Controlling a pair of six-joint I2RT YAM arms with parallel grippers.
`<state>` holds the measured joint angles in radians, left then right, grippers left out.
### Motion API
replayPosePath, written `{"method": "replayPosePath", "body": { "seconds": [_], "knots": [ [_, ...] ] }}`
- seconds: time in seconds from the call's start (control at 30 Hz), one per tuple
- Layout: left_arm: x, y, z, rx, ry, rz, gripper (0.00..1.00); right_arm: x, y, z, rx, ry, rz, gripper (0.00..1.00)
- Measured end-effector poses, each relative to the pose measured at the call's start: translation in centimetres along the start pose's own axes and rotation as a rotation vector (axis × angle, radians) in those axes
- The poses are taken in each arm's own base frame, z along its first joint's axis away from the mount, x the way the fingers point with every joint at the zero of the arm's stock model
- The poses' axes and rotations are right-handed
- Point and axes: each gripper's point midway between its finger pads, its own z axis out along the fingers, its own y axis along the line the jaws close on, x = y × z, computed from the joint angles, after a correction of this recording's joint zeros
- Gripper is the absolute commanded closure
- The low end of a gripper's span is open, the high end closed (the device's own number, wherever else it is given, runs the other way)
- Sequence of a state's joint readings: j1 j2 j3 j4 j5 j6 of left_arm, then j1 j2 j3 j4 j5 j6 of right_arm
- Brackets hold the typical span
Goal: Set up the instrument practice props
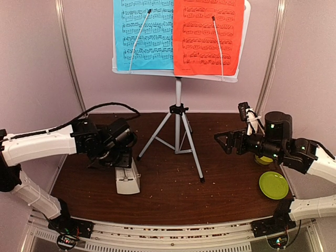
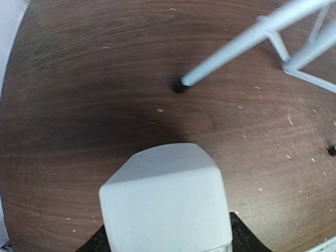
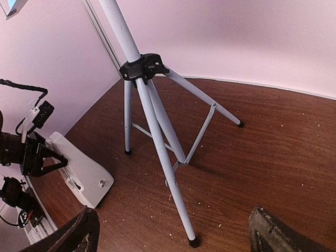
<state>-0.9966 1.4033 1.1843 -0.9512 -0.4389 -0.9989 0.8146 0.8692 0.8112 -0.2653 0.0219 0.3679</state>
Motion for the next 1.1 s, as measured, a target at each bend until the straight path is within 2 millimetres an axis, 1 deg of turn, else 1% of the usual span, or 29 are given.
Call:
{"method": "replayPosePath", "body": {
  "seconds": [0.07, 0.2, 0.33, 0.4, 0.5, 0.57, 0.63, 0.73, 0.77, 0.87, 0.97, 1.03, 1.1],
  "knots": [
    [0.3, -1.8, 0.0, 0.026, 0.003, 0.033, 0.49, 0.1, 0.1, 0.0, -0.002, 0.003, -0.001, 0.0],
    [0.5, -4.5, 0.0, 0.068, -0.002, 0.064, 0.49, 0.4, 0.2, 0.0, -0.01, 0.009, -0.002, 0.0],
    [0.7, -6.7, 0.1, 0.096, -0.008, 0.074, 0.49, 0.5, 0.3, 0.1, -0.016, 0.011, -0.001, 0.0],
    [0.7, -7.8, 0.1, 0.109, -0.012, 0.072, 0.47, 0.8, 0.4, 0.1, -0.022, 0.016, -0.001, 0.0],
    [0.6, -9.7, 0.1, 0.132, -0.015, 0.052, 0.38, 0.9, 0.7, 0.1, -0.033, 0.021, -0.001, 0.0],
    [0.5, -10.8, 0.1, 0.143, -0.015, 0.042, 0.29, 1.0, 1.0, 0.2, -0.043, 0.023, -0.002, 0.0],
    [0.5, -11.8, 0.1, 0.157, -0.016, 0.028, 0.19, 1.1, 1.3, 0.3, -0.049, 0.026, -0.001, 0.0],
    [-0.4, -13.8, -0.5, 0.203, -0.037, -0.009, 0.07, 1.4, 1.8, 0.4, -0.061, 0.032, 0.009, 0.0],
    [-0.6, -14.3, -0.7, 0.219, -0.044, -0.017, 0.05, 1.4, 2.0, 0.5, -0.061, 0.033, 0.012, 0.0],
    [-1.0, -15.0, -1.2, 0.247, -0.058, -0.025, 0.02, 1.6, 2.5, 0.5, -0.057, 0.031, 0.025, 0.0],
    [-1.2, -15.2, -1.7, 0.286, -0.084, -0.013, 0.02, 2.1, 3.5, 0.6, -0.058, 0.031, 0.037, 0.0],
    [-1.5, -14.6, -2.7, 0.325, -0.115, 0.007, 0.02, 2.6, 4.3, 0.8, -0.056, 0.036, 0.045, 0.0],
    [-2.0, -13.6, -4.5, 0.388, -0.16, 0.017, 0.02, 3.5, 5.0, 1.2, -0.047, 0.052, 0.059, 0.0]
  ]
}}
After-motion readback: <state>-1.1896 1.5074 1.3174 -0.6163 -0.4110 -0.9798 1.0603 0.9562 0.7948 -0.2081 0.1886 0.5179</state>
